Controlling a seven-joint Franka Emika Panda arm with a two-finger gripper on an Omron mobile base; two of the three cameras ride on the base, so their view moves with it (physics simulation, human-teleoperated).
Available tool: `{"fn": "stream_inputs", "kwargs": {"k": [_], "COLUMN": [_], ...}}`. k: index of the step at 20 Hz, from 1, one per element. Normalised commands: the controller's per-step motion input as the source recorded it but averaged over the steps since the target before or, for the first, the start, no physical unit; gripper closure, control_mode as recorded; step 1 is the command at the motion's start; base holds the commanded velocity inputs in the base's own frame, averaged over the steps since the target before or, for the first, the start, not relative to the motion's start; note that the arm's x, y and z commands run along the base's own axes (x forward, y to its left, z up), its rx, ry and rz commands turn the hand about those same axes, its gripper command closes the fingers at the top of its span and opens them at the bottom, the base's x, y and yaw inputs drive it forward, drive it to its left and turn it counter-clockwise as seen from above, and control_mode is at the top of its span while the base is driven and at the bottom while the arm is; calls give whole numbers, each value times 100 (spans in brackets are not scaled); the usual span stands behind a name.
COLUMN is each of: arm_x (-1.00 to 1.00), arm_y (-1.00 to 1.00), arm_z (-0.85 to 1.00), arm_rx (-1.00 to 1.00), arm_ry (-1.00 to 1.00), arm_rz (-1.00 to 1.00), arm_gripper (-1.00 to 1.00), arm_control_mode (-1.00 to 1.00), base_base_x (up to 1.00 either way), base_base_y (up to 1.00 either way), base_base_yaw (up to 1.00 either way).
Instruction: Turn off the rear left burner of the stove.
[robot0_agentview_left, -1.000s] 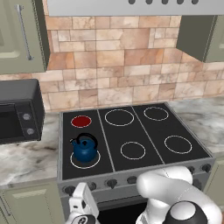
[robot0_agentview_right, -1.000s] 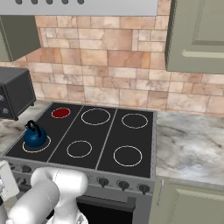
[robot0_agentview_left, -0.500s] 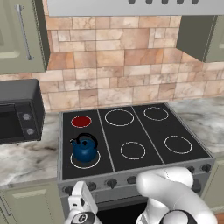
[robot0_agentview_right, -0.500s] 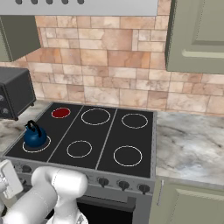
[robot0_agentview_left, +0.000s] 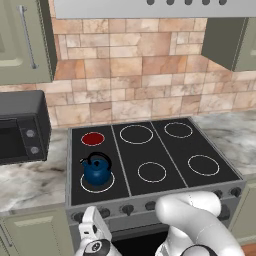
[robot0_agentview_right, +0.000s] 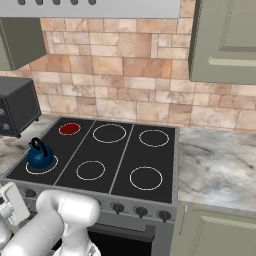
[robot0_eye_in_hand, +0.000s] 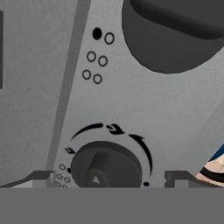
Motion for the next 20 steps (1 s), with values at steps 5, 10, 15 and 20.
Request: {"fn": "stream_inputs", "kwargs": {"k": [5,10,15,20], "arm_x": [13,4,0,7], "arm_y": [5,4,1,1], "arm_z": [-15,-15,-20,-13], "arm_rx": [-2,-1,0,0], "arm_ry": [-1,-3,-11,-13], "arm_rz": [5,6,8,6], "arm_gripper": [-100,-100,-100,-100], "arm_control_mode": [-100,-100,-100,-100], "base_base_x": [0,0,0,0], "base_base_y": [0,0,0,0], "base_base_yaw": [0,0,0,0]}}
